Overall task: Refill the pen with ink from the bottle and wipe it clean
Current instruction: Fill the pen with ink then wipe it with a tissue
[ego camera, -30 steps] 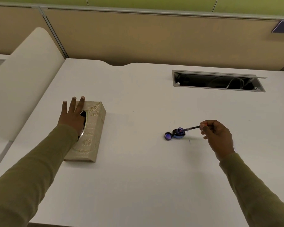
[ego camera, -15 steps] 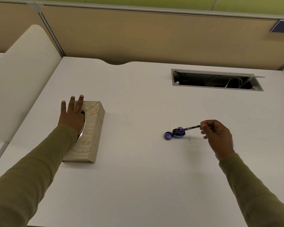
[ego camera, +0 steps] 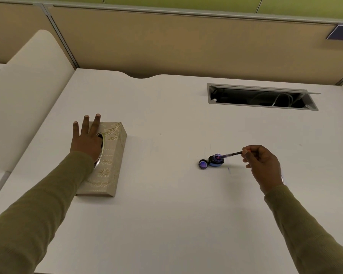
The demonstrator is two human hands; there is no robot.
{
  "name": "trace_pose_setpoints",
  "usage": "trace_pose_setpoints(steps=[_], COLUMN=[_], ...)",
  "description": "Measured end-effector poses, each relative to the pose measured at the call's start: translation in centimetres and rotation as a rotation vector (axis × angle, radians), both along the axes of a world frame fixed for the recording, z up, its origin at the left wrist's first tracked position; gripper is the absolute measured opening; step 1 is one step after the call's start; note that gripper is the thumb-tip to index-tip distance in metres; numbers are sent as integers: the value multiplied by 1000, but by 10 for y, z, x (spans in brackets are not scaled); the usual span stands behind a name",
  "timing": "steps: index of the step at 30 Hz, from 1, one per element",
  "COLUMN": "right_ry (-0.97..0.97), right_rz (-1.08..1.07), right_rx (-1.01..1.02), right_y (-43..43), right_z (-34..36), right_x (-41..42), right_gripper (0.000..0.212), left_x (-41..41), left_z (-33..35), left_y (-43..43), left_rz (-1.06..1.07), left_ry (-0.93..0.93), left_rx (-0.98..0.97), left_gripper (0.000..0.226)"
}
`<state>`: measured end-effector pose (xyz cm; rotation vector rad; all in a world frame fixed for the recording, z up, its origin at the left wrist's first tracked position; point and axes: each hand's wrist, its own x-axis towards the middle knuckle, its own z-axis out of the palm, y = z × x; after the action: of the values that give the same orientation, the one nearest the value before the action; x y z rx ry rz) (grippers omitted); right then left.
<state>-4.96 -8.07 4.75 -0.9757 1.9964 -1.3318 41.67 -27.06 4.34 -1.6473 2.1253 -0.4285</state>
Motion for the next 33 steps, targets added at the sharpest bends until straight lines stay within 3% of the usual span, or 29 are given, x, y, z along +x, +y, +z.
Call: trace_pose_setpoints(steps=[13, 23, 33], right_ry=[-4, -10, -17], right_rz=[-15, -14, -10], right_rx=[-1, -2, -1], right_y=[0, 0, 0], right_z=[-2, -1, 0], right_x=[0, 1, 1], right_gripper=[11, 10, 11], left_x=[-1, 5, -2], left_z=[2, -2, 6], left_y=[-1, -5, 0], left_rz=[6, -32, 31], left_ry=[72, 146, 16], left_rx=[27, 19, 85], left_gripper=[21, 28, 29])
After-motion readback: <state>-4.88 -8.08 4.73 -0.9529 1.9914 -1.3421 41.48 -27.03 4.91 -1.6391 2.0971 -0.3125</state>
